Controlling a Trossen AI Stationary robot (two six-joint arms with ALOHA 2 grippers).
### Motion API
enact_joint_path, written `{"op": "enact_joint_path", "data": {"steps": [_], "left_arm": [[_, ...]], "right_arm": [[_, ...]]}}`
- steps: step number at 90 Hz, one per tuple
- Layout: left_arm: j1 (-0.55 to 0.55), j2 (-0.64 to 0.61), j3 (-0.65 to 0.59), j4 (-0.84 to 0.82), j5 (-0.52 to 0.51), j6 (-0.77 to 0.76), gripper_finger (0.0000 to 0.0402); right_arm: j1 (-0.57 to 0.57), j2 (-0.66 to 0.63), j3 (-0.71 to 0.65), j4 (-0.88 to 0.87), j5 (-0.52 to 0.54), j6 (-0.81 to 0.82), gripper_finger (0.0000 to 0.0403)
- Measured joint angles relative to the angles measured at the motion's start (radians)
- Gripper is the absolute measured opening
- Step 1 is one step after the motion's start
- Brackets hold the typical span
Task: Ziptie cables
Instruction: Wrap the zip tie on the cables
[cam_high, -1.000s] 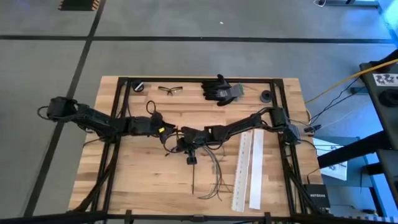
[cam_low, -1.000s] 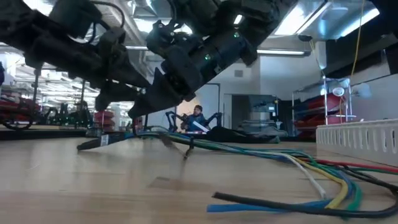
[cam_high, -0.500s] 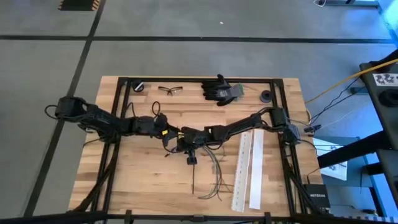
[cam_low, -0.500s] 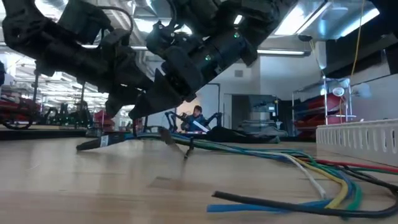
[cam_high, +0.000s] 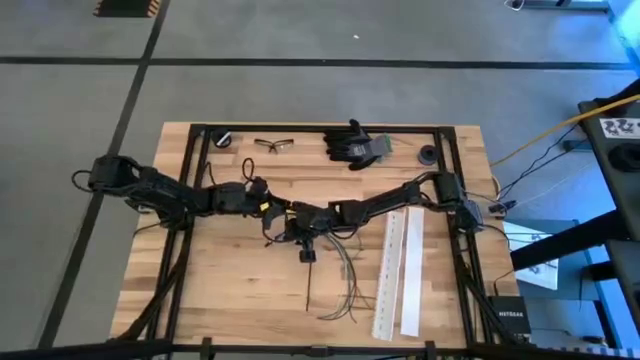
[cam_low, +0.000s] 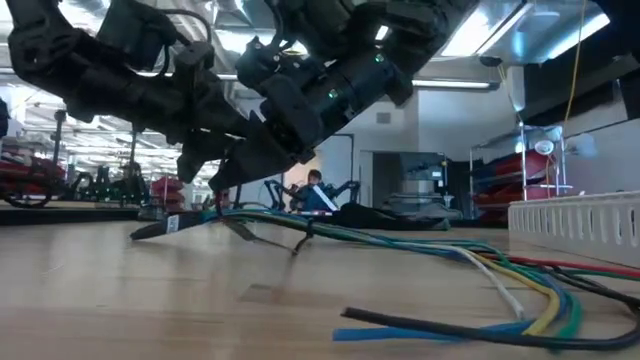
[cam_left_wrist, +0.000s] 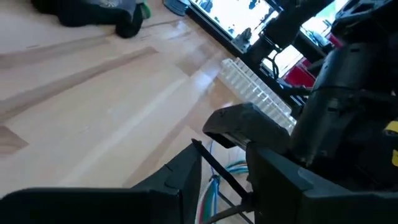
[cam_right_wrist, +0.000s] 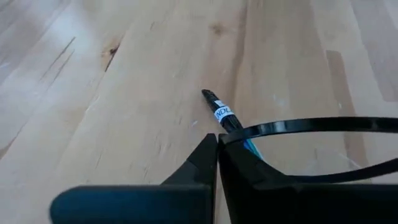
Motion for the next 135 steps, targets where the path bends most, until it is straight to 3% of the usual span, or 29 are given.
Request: {"op": "enact_joint_path", "data": {"steps": [14,36,44,54,73,98,108,135], "left_arm": [[0.023,0.0,0.0,-0.004,0.072,-0.002,0.0112],[0.021,0.0,0.0,-0.018,0.076,0.036,0.0108],[0.012,-0.001,0.002,-0.044,0.068,0.093,0.0082],[-0.002,-0.001,0.002,-0.041,0.039,0.193,0.0018],[-0.069,-0.037,0.005,-0.103,-0.124,0.499,0.0001],[-0.174,-0.145,0.154,-0.509,-0.455,0.851,0.0],[-0.182,-0.18,0.194,-0.56,-0.507,0.877,0.0],[-0.218,-0.19,0.203,-0.594,-0.471,0.786,0.0]], "right_arm": [[0.001,0.0,0.0,0.0,-0.008,0.0,0.0],[0.001,0.0,0.0,-0.002,-0.01,0.0,0.0],[0.002,0.0,0.0,-0.004,-0.017,0.0,0.0],[0.002,0.0,0.0,-0.003,-0.016,0.0,0.0],[0.001,0.0,0.0,-0.003,-0.022,0.0,0.0],[-0.001,0.03,0.002,0.021,-0.032,0.038,0.0],[-0.001,0.034,0.001,0.013,-0.059,0.06,0.0],[0.0,0.034,0.015,-0.011,-0.06,0.097,0.0003]]}}
